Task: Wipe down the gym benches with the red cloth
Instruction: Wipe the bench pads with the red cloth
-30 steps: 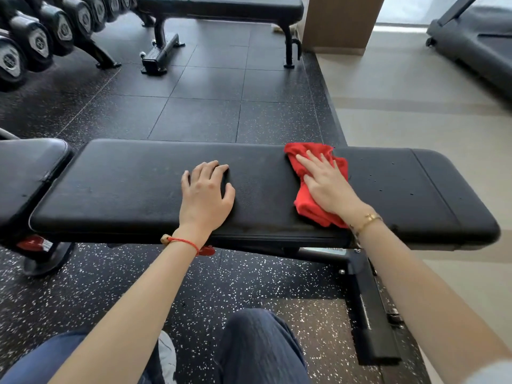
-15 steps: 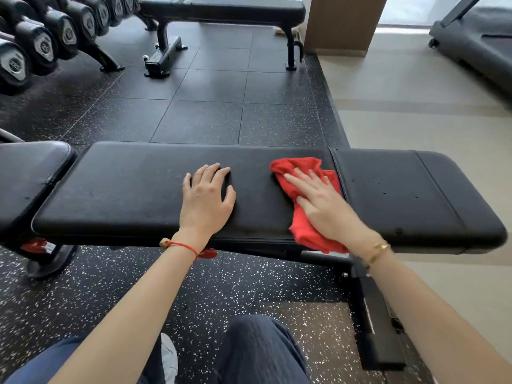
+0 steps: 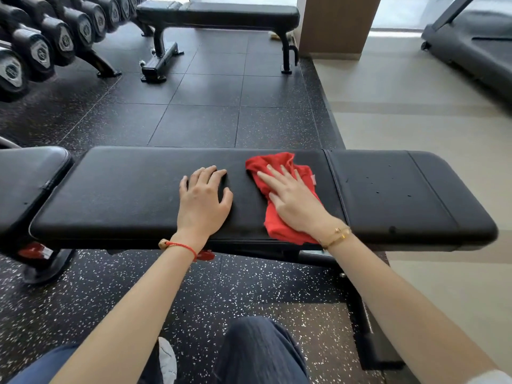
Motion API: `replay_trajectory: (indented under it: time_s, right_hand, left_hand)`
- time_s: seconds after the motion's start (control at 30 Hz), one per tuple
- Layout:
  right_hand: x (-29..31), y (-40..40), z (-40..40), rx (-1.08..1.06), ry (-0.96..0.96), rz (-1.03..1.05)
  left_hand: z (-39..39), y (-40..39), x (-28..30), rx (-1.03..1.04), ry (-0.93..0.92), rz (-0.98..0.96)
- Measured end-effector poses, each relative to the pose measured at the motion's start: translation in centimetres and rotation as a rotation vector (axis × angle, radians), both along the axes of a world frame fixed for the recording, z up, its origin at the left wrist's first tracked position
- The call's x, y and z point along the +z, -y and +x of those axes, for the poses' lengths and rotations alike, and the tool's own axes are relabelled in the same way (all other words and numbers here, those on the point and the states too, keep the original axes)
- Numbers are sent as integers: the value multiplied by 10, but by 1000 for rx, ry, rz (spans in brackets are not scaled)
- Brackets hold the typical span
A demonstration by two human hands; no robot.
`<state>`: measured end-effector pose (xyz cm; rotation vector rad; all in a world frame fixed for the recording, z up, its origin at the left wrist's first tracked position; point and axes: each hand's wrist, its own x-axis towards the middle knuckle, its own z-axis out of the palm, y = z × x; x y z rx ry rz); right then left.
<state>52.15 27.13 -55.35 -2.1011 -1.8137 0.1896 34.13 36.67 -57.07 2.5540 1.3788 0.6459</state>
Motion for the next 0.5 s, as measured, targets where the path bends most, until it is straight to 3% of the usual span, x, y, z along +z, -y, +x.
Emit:
replay_trajectory:
  time_s: [0.17, 0.37, 0.5]
  right_hand:
    - [0, 56, 24, -32, -28, 38]
    - [8, -11, 71, -278, -32, -81]
    - [7, -30, 41, -194, -2, -75]
  left_hand:
    - [-1, -1, -2, -12, 2, 0]
    - [0, 1, -2, -9, -14, -11]
    - [0, 0, -2, -7, -17, -8]
